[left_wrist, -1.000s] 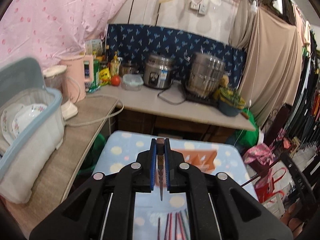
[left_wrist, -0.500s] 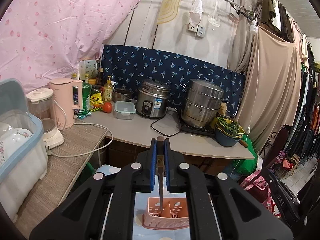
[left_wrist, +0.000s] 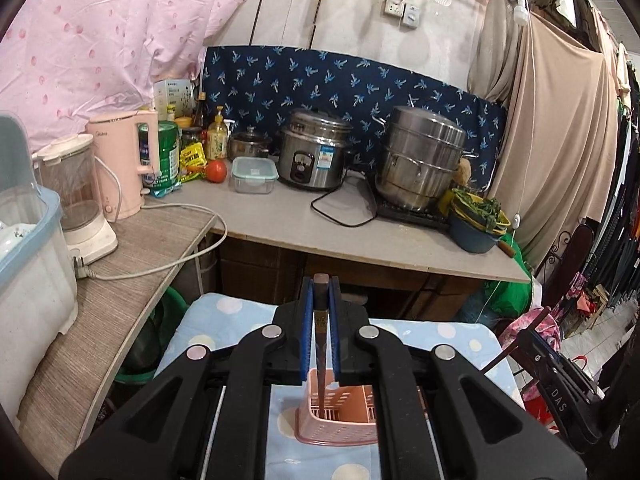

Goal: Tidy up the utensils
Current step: 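Carry both chopsticks into the pink basket and open both tools, then move both open tools back down to the chopsticks on the cloth, then grasp a red chopstick with the left tool while the right tool grasps a green gold-banded chopstick, then lift both chopsticks into the pink basket and open both tools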

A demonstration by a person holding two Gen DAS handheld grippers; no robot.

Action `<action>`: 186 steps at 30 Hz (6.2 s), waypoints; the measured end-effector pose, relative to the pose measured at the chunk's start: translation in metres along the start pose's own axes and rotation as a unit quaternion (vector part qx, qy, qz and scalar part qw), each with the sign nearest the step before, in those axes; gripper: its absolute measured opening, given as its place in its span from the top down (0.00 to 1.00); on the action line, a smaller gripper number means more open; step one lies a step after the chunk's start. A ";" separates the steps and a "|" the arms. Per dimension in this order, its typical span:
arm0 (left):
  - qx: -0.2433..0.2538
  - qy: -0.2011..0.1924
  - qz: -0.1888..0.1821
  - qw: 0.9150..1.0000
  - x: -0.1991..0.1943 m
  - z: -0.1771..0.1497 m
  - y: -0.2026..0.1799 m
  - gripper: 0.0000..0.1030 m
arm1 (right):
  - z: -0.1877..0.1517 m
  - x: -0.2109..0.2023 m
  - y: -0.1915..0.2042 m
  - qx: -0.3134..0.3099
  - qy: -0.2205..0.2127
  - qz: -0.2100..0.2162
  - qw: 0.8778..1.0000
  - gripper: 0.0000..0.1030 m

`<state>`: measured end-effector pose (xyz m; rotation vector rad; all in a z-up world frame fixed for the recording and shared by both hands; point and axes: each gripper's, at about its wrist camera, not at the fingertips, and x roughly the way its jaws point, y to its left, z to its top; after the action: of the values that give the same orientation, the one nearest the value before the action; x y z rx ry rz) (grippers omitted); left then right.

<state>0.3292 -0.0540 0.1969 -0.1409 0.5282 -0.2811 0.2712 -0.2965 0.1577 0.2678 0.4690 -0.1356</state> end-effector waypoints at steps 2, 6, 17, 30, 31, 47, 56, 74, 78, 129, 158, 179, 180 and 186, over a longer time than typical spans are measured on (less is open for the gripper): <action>0.004 0.006 0.000 1.000 0.003 -0.003 -0.001 0.92 | -0.002 0.000 -0.001 0.002 -0.001 -0.004 1.000 0.86; 0.007 0.003 0.008 1.000 -0.001 -0.007 -0.001 0.62 | -0.003 -0.009 -0.005 0.007 -0.012 -0.005 1.000 0.66; 0.006 0.019 0.019 1.000 -0.041 -0.017 0.006 0.40 | -0.008 -0.061 -0.011 0.016 -0.018 0.005 1.000 0.60; 0.002 0.074 0.012 0.997 -0.112 -0.087 0.022 0.39 | -0.078 -0.143 -0.013 0.020 0.025 0.012 0.999 0.60; 0.002 0.079 0.013 0.997 -0.115 -0.093 0.023 0.40 | -0.086 -0.148 -0.014 0.019 0.029 0.008 0.999 0.60; 0.003 0.185 0.040 0.982 -0.149 -0.220 0.045 0.40 | -0.217 -0.194 -0.019 -0.017 0.128 -0.027 0.991 0.60; 0.025 0.228 0.050 0.972 -0.166 -0.286 0.050 0.40 | -0.273 -0.190 -0.012 -0.019 0.184 -0.017 0.983 0.60; 0.049 0.271 0.031 0.961 -0.161 -0.354 0.034 0.40 | -0.301 -0.178 0.006 -0.034 0.213 -0.006 0.976 0.60; 0.048 0.277 0.032 0.959 -0.157 -0.359 0.036 0.40 | -0.302 -0.177 0.006 -0.033 0.215 -0.006 0.976 0.60; 0.032 0.277 0.025 0.960 -0.118 -0.333 0.036 0.93 | -0.303 -0.150 0.008 -0.050 0.226 -0.004 0.973 0.92; 0.021 0.117 -0.005 0.993 -0.144 -0.153 0.005 0.93 | -0.144 -0.180 0.005 -0.020 0.076 0.019 0.997 0.93; -0.008 0.019 -0.025 0.999 -0.119 -0.015 -0.019 0.93 | -0.010 -0.150 -0.006 0.042 -0.036 0.050 0.997 0.93; -0.011 0.013 -0.025 1.000 -0.118 -0.009 -0.019 0.93 | -0.003 -0.148 -0.005 0.046 -0.044 0.053 0.997 0.93; -0.023 -0.019 -0.025 0.999 -0.108 0.024 -0.020 0.93 | 0.041 -0.130 -0.001 0.065 -0.087 0.066 0.992 0.93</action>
<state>0.2475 -0.0395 0.2732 -0.2038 0.4931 -0.3147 0.1739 -0.3003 0.2529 0.4108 0.2676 -0.0601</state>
